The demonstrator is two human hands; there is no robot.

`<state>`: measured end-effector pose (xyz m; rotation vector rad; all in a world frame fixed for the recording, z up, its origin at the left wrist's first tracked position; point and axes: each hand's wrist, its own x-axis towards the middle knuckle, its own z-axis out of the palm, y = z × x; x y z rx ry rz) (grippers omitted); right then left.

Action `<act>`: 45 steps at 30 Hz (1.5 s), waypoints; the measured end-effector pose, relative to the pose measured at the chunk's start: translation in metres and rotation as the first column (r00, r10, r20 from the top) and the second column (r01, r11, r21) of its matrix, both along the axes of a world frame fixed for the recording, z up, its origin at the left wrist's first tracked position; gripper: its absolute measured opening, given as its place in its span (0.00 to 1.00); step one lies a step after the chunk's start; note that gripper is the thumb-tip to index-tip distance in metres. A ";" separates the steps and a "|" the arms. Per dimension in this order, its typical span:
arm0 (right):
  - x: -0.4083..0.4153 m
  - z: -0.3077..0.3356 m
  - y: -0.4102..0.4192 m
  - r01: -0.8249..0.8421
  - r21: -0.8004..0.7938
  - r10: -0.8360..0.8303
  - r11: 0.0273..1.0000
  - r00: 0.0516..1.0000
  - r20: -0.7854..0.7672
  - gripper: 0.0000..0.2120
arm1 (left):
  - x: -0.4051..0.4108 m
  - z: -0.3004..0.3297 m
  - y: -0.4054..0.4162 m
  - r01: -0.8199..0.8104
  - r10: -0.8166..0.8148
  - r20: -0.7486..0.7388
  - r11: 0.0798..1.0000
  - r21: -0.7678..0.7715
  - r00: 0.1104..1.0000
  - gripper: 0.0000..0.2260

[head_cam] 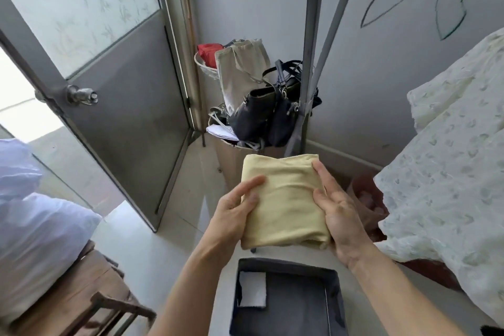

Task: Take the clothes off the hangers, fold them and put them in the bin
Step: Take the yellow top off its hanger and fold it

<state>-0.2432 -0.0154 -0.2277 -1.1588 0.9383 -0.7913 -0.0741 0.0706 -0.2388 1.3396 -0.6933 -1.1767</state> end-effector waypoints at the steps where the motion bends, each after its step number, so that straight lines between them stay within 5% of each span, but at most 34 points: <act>1: -0.004 -0.011 -0.003 -0.013 0.014 0.013 1.000 1.000 -0.005 0.22 | -0.003 -0.009 0.001 0.002 -0.002 -0.030 1.000 0.017 1.000 0.15; 7: -0.019 -0.097 -0.013 -0.117 0.117 0.117 0.986 0.993 0.002 0.20 | -0.013 -0.089 0.005 0.021 -0.010 -0.095 0.993 0.114 0.995 0.22; 12: -0.025 -0.187 -0.021 -0.206 0.204 0.211 0.957 0.978 -0.003 0.36 | -0.001 -0.176 -0.004 0.141 -0.118 -0.127 0.971 0.192 0.985 0.33; 25: -0.047 -0.462 -0.021 0.014 0.464 0.028 0.886 0.996 -0.085 0.36 | -0.025 -0.455 -0.027 0.192 -0.191 -0.048 0.883 0.429 0.980 0.36; 32: -0.090 -0.593 -0.017 0.138 0.594 -0.060 0.792 0.987 -0.149 0.28 | -0.065 -0.595 -0.032 0.229 -0.200 -0.113 0.806 0.546 0.973 0.33; 45: -0.107 -0.749 -0.057 0.198 0.636 -0.095 0.746 0.977 -0.193 0.22 | -0.089 -0.749 -0.070 0.187 -0.175 -0.081 0.766 0.615 0.981 0.35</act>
